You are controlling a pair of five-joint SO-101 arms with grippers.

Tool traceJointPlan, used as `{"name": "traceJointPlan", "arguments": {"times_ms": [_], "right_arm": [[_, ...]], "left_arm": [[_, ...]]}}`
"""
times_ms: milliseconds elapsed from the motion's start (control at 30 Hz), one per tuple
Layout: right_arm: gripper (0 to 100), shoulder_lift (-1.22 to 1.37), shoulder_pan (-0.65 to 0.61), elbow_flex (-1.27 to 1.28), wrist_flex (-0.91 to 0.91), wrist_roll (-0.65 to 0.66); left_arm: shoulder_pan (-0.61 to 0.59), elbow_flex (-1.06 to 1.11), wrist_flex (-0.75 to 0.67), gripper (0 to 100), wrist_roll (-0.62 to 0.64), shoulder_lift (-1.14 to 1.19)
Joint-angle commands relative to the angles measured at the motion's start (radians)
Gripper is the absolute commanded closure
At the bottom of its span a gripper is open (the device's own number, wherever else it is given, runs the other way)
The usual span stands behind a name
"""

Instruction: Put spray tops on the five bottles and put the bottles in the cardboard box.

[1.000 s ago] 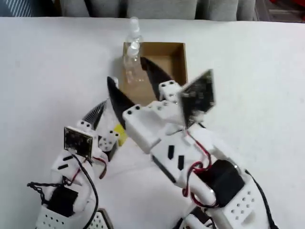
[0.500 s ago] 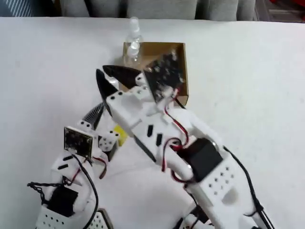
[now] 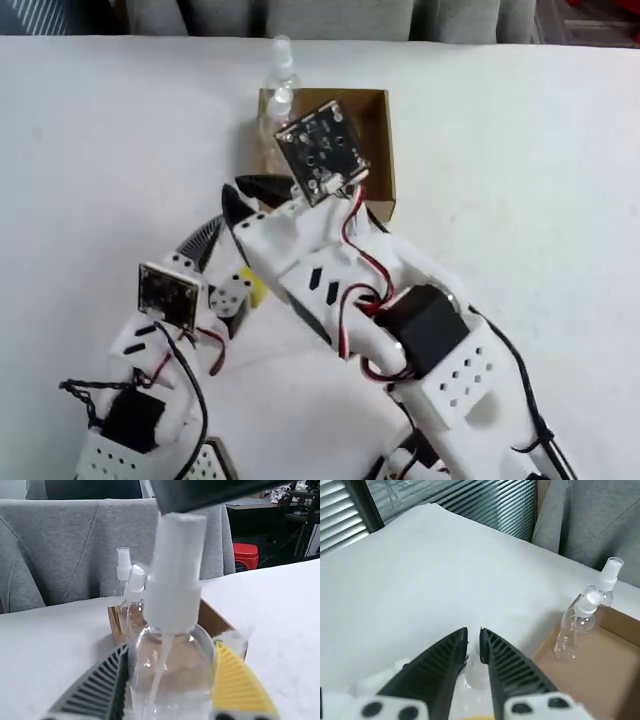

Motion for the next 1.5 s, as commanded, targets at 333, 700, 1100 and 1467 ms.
{"name": "traceJointPlan", "arguments": {"times_ms": [333,700,1100,1467], "right_arm": [[98.3,-0.186,0.042,-0.026,-0.102,0.005],[98.1,-0.354,0.395,0.212,0.191,0.014],[98.1,-0.504,0.782,1.016,-0.398,0.015],[98.1,-0.503,0.894,1.280,-0.627,0.014]], "left_arm": [[0.007,-0.006,-0.032,98,-0.011,-0.016],[-0.001,-0.014,-0.069,98,-0.009,-0.016],[-0.001,-0.014,-0.201,98,-0.009,-0.013],[-0.002,-0.006,-0.384,98,-0.017,-0.010]]}}
